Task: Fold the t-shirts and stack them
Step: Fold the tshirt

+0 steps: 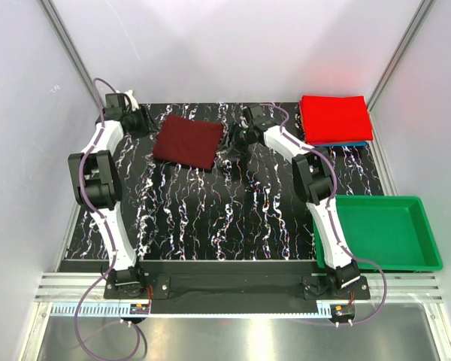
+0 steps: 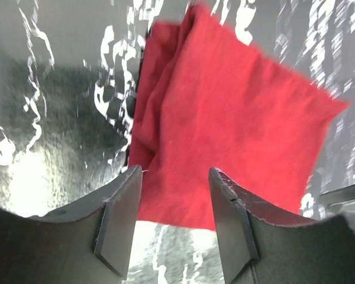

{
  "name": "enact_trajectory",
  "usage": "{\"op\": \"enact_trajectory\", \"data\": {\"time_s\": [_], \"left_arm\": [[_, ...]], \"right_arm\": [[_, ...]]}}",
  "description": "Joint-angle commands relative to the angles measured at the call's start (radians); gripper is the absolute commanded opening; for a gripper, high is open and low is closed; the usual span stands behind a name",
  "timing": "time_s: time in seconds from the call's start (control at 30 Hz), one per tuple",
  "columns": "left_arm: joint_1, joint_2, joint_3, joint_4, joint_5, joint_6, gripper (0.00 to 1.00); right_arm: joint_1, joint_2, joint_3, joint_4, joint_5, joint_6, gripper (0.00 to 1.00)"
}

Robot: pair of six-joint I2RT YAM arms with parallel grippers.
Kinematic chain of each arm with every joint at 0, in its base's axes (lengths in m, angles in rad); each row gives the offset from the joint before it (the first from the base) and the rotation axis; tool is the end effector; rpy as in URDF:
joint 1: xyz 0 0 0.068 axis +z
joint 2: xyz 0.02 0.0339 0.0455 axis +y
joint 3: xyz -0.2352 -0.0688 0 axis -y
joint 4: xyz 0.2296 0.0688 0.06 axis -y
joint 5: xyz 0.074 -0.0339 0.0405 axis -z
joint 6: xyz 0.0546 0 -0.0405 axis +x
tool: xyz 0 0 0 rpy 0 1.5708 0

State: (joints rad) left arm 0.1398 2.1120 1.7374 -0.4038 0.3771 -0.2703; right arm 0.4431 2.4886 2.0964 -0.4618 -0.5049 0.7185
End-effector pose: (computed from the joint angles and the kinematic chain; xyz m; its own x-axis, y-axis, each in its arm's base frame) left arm 0.4639 0.0450 0.1993 -0.7048 -0.3499 -0.6171 -0.0603 0.8963 -0.4393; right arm 0.4602 0.2476 0.1323 -0.9487 0.1875 -0.2545 -0.0503 0.7054 0.7070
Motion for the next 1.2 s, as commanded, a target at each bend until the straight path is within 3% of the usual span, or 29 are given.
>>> {"op": "enact_trajectory", "data": {"time_s": [0.0, 0.2, 0.33, 0.37, 0.53, 0.63, 0.83, 1.03, 1.17], "left_arm": [[-0.009, 0.051, 0.0, -0.015, 0.008, 0.097, 0.54], [-0.011, 0.1, 0.016, -0.038, -0.013, 0.108, 0.52], [-0.011, 0.137, 0.027, -0.079, -0.035, 0.106, 0.36], [-0.011, 0.138, 0.021, -0.081, -0.04, 0.102, 0.26], [-0.011, 0.108, -0.05, -0.086, 0.002, 0.074, 0.15], [-0.011, 0.088, -0.097, -0.067, 0.052, 0.042, 0.19], [-0.011, 0.066, -0.119, -0.099, 0.074, 0.028, 0.5], [-0.003, -0.029, -0.159, -0.115, -0.038, 0.013, 0.55], [0.004, -0.006, -0.174, -0.122, -0.06, 0.008, 0.56]], "right_arm": [[0.0, -0.126, -0.033, 0.003, 0.025, -0.024, 0.57], [0.0, -0.195, -0.108, -0.008, 0.051, -0.051, 0.56], [-0.001, -0.261, -0.188, 0.005, 0.065, -0.063, 0.56], [0.0, -0.272, -0.205, 0.008, 0.069, -0.065, 0.56], [0.0, -0.342, -0.311, 0.04, 0.088, -0.071, 0.56], [-0.001, -0.347, -0.357, 0.095, 0.085, -0.07, 0.57], [0.017, -0.226, -0.273, 0.179, 0.081, -0.027, 0.6], [0.08, -0.134, -0.233, 0.268, 0.091, 0.033, 0.65], [0.106, -0.07, -0.199, 0.284, 0.092, 0.059, 0.66]]}}
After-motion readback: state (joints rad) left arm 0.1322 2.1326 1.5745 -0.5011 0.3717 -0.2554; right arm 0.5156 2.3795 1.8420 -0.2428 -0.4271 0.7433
